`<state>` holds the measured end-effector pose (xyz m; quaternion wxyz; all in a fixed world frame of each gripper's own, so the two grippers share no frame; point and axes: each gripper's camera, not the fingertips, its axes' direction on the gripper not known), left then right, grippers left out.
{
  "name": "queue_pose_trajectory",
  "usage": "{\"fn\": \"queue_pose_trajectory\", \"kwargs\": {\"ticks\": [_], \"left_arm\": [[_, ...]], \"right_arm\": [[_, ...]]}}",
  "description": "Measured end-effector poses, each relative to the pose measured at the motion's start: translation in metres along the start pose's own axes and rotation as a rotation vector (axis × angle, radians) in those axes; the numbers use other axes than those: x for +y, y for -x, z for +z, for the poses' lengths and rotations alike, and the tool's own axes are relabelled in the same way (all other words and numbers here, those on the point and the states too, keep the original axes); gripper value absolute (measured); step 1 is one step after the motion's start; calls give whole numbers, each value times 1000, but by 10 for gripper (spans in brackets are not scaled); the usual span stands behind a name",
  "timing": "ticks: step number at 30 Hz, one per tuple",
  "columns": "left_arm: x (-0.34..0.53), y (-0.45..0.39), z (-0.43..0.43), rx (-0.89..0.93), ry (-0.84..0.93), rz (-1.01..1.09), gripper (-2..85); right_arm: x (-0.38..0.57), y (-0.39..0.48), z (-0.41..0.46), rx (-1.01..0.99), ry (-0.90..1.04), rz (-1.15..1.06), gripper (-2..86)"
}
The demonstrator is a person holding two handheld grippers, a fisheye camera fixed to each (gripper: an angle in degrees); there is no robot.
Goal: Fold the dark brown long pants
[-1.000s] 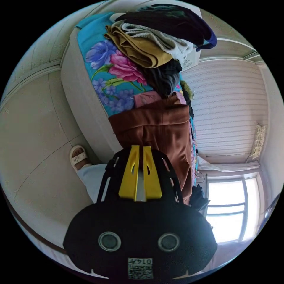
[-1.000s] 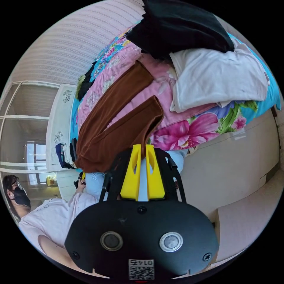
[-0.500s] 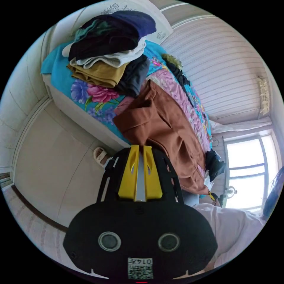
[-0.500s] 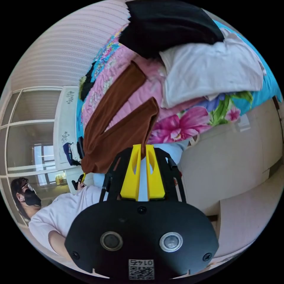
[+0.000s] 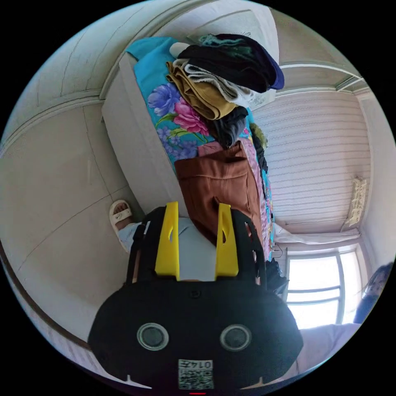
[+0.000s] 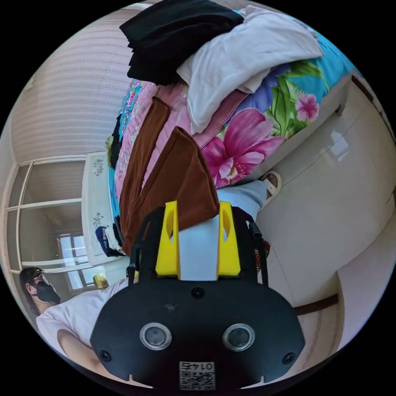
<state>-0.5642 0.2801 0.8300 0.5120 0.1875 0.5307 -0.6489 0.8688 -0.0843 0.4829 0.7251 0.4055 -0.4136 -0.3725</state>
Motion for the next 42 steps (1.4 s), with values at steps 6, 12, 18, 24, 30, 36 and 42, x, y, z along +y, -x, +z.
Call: {"fn": "queue_pose_trajectory", "kwargs": {"ticks": [6, 12, 18, 24, 30, 36, 42], "left_arm": [[-9, -7, 34, 147, 95, -32, 32], [-14, -57, 1, 154, 132, 188, -2], [-33, -131, -17, 175, 108, 349, -2], [-89, -234, 35, 155, 83, 427, 36], [-130, -301, 134, -50, 136, 432, 81], [-83, -256, 115, -49, 91, 485, 74], [-15, -203, 117, -247, -23, 491, 89]], "right_arm": [[3, 2, 14, -27, 47, -32, 28], [-4, 46, -29, 23, -65, -194, 4], [-48, 119, -58, 57, -145, -391, -2], [-148, 198, -53, 54, -186, -462, 0], [-221, 216, 9, 269, -220, -299, 22], [-163, 138, 53, 93, -209, -352, 50], [-79, 26, 100, -86, -308, -116, 78]]}}
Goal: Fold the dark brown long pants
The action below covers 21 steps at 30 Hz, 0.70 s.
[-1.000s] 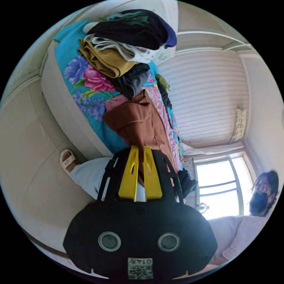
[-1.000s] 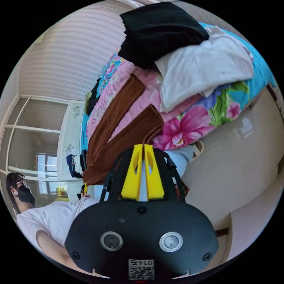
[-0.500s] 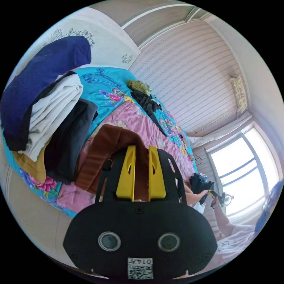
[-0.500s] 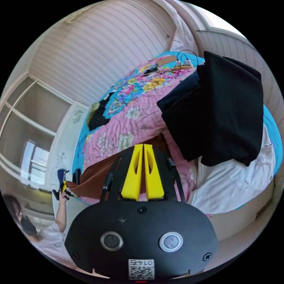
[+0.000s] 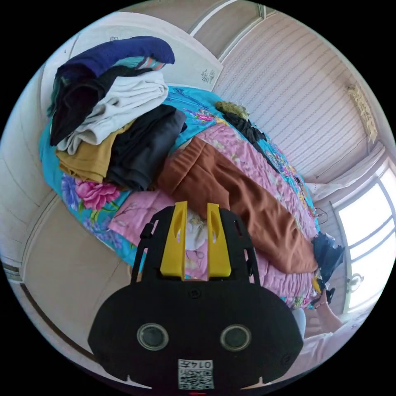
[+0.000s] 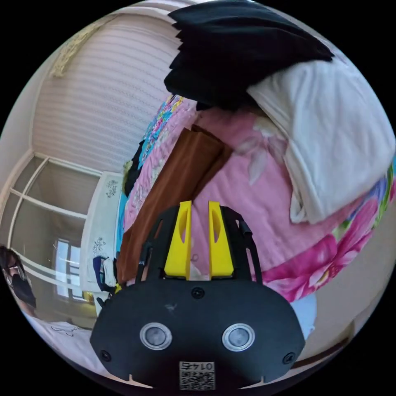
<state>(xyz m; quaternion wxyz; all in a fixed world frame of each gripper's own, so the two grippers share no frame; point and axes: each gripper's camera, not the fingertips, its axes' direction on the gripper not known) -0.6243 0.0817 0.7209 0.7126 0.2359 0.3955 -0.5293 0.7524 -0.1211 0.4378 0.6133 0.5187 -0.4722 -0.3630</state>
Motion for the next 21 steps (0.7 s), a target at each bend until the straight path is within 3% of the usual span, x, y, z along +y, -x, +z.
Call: {"fn": "queue_pose_trajectory", "kwargs": {"ticks": [6, 10, 13, 16, 19, 21], "left_arm": [[14, 3, 43, 139, -85, -257, 132], [18, 1, 63, 191, -193, -403, 130], [19, -8, 80, 166, -217, -419, 86], [22, 0, 84, 282, -192, -524, 35], [19, -1, 76, 303, -138, -458, 13], [14, -14, 62, 258, -76, -305, 2]], "right_arm": [[16, -26, 28, -192, -150, 97, 126], [-13, -10, 67, -235, -89, 68, 129], [-34, -2, 94, -193, -14, 125, 51], [-44, 4, 96, -256, 31, 136, 11], [-47, 18, 83, -270, 70, 35, 1], [-42, 27, 71, -276, 113, -47, -2]]}}
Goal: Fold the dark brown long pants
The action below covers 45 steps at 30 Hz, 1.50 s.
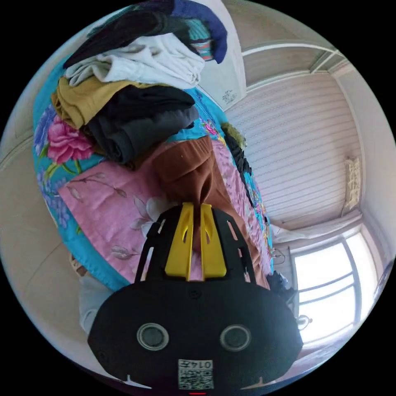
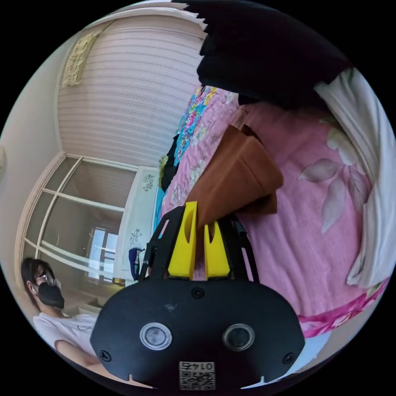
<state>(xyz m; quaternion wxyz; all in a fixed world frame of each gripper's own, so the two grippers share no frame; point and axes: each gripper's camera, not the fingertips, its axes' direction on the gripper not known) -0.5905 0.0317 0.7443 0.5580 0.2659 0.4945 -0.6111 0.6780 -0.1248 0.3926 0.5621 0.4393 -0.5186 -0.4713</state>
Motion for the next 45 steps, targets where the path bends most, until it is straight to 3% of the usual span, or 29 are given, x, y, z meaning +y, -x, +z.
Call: {"fn": "queue_pose_trajectory", "kwargs": {"ticks": [7, 12, 16, 18, 20, 23, 24, 30, 34, 36, 40, 45], "left_arm": [[35, -22, -49, -61, 224, 208, 20], [81, -7, -47, -225, 371, 194, 49], [101, -25, -72, -148, 340, 230, 50], [114, -78, -87, -220, 339, 448, 50], [134, -134, -82, -369, 335, 702, 50], [183, -213, -36, -532, 350, 1132, 32], [203, -236, -10, -531, 367, 1264, 24], [267, -299, 120, -332, 426, 1574, 50], [277, -313, 186, -355, 448, 1620, 68], [275, -319, 228, -333, 557, 1619, 92], [279, -308, 293, -385, 742, 1601, 108], [253, -307, 325, -262, 857, 1350, -4]], "right_arm": [[52, 6, -36, 47, 108, -48, -3], [91, -24, -10, 416, 293, 32, 4], [106, -3, -29, 561, 168, -10, 1], [117, 53, -1, 777, 181, -242, 0], [128, 99, 53, 864, 279, -477, 0], [154, 162, 164, 830, 464, -808, 4], [164, 183, 210, 779, 520, -901, 15], [214, 261, 399, 557, 747, -1182, 72], [234, 274, 471, 698, 862, -1267, 83], [237, 266, 499, 830, 915, -1286, 88], [228, 244, 525, 811, 989, -1200, 83], [212, 252, 508, 742, 940, -1133, 18]]}}
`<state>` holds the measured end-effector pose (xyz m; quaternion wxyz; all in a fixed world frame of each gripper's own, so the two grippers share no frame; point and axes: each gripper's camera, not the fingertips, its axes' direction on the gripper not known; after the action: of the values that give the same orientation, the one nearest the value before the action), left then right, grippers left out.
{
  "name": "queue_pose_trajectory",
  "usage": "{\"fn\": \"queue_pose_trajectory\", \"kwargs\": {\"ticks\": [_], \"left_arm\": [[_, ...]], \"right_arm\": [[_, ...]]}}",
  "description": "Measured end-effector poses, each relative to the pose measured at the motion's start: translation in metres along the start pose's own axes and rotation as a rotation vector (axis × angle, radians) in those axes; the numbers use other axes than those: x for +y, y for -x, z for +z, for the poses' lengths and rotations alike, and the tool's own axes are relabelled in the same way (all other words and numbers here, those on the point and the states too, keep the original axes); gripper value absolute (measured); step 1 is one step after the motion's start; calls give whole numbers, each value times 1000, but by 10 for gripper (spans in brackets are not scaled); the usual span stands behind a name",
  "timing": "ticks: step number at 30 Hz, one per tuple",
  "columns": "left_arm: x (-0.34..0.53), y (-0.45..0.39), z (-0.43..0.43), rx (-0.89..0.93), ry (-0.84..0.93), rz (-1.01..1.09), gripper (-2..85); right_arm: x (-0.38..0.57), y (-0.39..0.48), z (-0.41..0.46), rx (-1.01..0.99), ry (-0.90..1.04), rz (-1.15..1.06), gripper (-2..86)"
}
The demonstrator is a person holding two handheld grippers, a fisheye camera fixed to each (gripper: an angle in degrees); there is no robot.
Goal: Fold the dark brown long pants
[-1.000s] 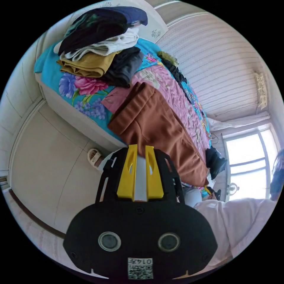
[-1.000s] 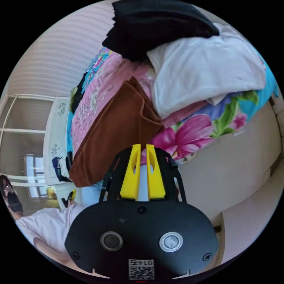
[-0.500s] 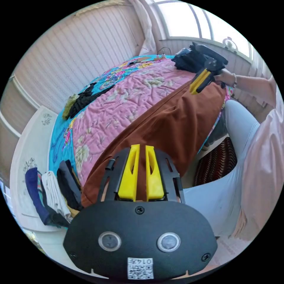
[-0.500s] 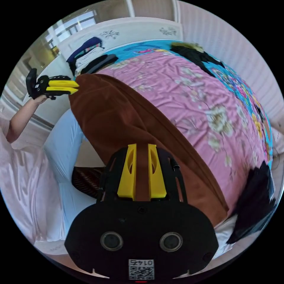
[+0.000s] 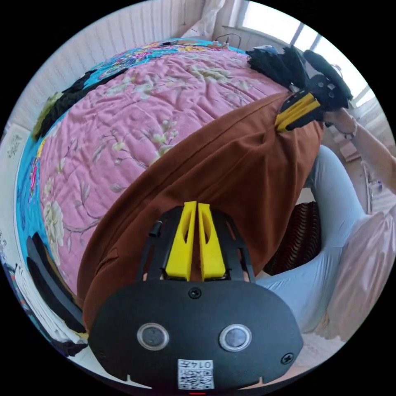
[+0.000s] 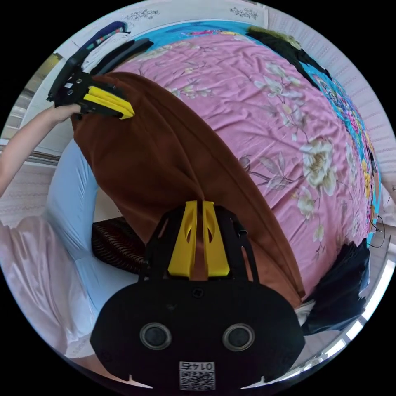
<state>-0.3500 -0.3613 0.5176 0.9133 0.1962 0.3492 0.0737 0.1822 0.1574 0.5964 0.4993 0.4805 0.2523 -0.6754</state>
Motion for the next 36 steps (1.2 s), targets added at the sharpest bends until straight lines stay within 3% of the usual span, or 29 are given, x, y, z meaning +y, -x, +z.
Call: {"fn": "queue_pose_trajectory", "kwargs": {"ticks": [10, 15, 17, 25, 30, 33, 36], "left_arm": [[-34, 7, -57, -145, -143, 60, -10], [-76, 38, 23, -121, 64, -32, -10], [-77, 37, 45, -144, 50, -48, -10], [-67, 46, 53, -142, -51, -55, -10], [-72, 46, 59, -174, -15, -15, -10], [-73, 52, 61, -156, -5, -36, -10], [-74, 52, 63, -171, 11, -46, -10]], "right_arm": [[12, -51, -57, -42, -139, 59, 3], [-16, -93, 23, -60, 24, 178, 1], [-14, -96, 49, -60, 49, 206, 0], [82, -127, 12, -114, -221, 333, -1], [250, -213, -40, 60, -416, 716, 80], [334, -269, -40, 188, -363, 993, 91], [388, -317, -11, 119, -294, 1191, 81]]}}
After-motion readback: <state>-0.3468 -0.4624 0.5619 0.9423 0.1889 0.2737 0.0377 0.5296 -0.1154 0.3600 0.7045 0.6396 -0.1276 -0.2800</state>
